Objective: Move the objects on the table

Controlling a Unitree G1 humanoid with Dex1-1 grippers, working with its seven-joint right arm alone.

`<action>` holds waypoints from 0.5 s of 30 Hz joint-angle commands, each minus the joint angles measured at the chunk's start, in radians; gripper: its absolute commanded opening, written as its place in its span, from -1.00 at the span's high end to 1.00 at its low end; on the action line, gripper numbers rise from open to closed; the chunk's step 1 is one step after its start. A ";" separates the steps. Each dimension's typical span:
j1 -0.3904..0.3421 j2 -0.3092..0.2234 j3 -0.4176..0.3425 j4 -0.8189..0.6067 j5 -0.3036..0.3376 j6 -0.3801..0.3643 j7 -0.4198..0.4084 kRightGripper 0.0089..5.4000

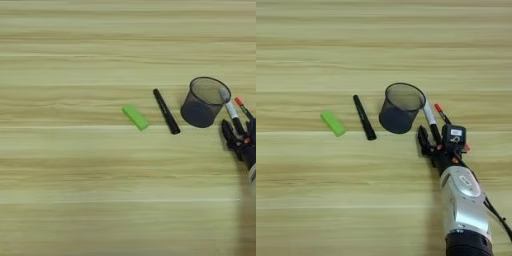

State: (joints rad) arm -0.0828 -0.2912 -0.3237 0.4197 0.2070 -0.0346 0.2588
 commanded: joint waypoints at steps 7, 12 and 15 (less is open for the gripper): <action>-0.008 -0.017 0.008 -0.006 -0.001 0.015 0.004 0.28; -0.003 -0.010 0.011 -0.025 0.001 0.020 0.002 0.48; -0.003 -0.009 0.010 -0.026 0.002 0.021 0.000 0.63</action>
State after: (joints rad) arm -0.0753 -0.2949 -0.3173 0.4061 0.2071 -0.0314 0.2665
